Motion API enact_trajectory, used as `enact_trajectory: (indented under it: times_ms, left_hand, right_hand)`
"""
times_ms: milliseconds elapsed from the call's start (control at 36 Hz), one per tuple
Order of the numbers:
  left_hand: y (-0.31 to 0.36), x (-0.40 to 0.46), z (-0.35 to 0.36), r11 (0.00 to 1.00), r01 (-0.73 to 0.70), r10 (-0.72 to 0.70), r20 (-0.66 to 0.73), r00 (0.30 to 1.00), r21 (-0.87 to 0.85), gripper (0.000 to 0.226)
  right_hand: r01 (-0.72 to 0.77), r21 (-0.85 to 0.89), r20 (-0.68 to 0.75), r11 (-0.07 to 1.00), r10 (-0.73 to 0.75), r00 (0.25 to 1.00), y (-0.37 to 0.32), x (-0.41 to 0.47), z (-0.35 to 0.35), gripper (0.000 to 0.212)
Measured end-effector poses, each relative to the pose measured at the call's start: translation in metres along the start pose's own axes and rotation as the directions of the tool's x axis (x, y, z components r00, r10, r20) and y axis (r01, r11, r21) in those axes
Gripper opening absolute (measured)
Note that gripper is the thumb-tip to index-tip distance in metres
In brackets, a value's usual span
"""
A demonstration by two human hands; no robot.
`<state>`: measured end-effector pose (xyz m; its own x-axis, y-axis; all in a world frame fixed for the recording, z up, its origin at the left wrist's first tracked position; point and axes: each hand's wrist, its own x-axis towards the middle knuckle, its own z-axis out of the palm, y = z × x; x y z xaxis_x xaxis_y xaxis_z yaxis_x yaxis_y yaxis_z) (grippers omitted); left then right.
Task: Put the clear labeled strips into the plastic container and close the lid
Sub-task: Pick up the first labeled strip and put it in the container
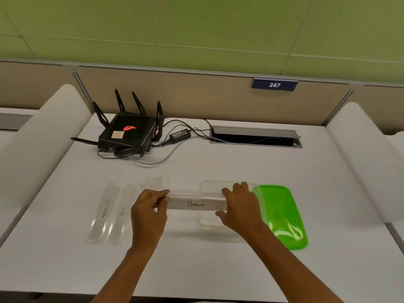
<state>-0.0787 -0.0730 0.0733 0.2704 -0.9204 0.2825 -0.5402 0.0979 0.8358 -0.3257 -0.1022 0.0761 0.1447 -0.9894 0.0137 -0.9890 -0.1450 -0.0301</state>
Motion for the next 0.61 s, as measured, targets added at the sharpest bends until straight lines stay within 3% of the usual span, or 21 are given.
enact_trajectory:
  times_ms: [194, 361, 611]
  left_hand:
    - [0.013, 0.012, 0.045, 0.998, -0.065, 0.065, 0.044, 0.997, -0.013, 0.019]
    - [0.014, 0.018, 0.077, 0.997, -0.082, 0.082, 0.089, 0.993, -0.003, 0.021]
    - [0.010, 0.026, 0.115, 1.000, 0.012, -0.011, 0.166, 0.986, -0.006, 0.018]
  right_hand:
    - [0.025, -0.115, 0.027, 0.993, -0.022, 0.999, 0.050, 0.010, 0.001, 0.053]
    - [0.059, -0.206, 0.133, 0.977, -0.032, 0.991, 0.075, 0.017, -0.003, 0.054]
    - [0.215, -0.287, 0.278, 0.933, -0.134, 0.951, 0.105, 0.033, 0.005, 0.063]
